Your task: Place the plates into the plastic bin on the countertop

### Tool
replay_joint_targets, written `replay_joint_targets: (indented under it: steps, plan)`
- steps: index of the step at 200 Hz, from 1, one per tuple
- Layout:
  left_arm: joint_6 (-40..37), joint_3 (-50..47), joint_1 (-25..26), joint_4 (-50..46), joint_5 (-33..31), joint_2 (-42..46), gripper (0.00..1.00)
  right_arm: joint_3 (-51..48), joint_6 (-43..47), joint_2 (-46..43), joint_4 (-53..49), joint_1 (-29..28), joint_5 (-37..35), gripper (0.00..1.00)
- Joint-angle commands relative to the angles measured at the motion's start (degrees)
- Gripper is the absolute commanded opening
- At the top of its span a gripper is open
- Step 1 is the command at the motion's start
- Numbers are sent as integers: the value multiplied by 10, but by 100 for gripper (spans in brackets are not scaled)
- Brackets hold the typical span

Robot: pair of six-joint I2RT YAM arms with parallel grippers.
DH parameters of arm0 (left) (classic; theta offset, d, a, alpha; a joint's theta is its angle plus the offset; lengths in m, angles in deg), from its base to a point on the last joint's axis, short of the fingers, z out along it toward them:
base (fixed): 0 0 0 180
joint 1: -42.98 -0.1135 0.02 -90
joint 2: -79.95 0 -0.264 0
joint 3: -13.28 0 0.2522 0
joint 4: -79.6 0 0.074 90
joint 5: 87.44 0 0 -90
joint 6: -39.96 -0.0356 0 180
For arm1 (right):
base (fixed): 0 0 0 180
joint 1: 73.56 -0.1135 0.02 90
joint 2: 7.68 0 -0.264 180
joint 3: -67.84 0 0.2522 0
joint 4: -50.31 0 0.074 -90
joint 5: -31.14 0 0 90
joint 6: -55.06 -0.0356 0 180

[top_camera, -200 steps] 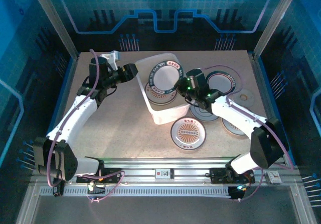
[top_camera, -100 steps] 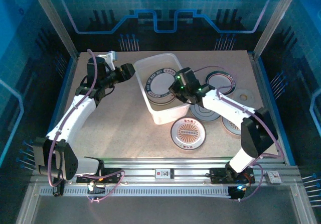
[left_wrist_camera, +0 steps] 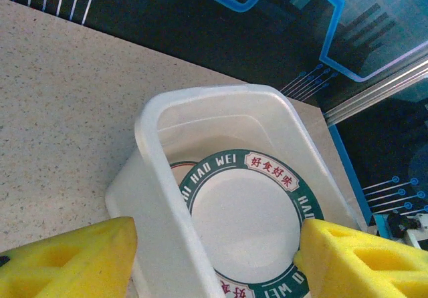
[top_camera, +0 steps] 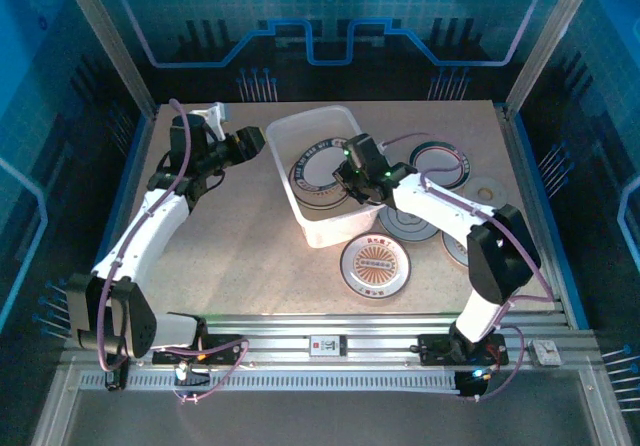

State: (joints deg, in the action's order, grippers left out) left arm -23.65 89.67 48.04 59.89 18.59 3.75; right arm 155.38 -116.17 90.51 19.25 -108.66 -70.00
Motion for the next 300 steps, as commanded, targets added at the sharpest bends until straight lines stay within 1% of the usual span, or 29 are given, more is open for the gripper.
replay_joint_targets:
  steps: [1,40,73,115,146,202,228,258,300]
  plan:
    - [-13,-8,-5,0,15,11,67,4,-54,29,-32,-16,6,12]
    - [-13,-12,-9,1,22,10,67,31,-79,44,-52,-25,-6,15]
    - [-15,-16,-15,2,27,12,67,44,-93,47,-71,-37,-40,15]
    - [-15,-21,-24,-2,36,15,67,48,-135,76,-65,-46,-18,16]
    - [-17,-22,-31,-5,43,19,67,64,-151,99,-79,-53,-19,16]
    - [-17,-22,-40,-9,49,22,67,99,-163,103,-109,-66,-41,17]
    - [-17,-22,-40,-12,48,21,67,98,-182,99,-98,-69,-31,16]
    - [-16,-21,-40,-15,48,21,67,103,-189,100,-108,-72,-50,16]
    - [-16,-22,-40,-21,46,23,67,72,-197,109,-69,-72,-48,17]
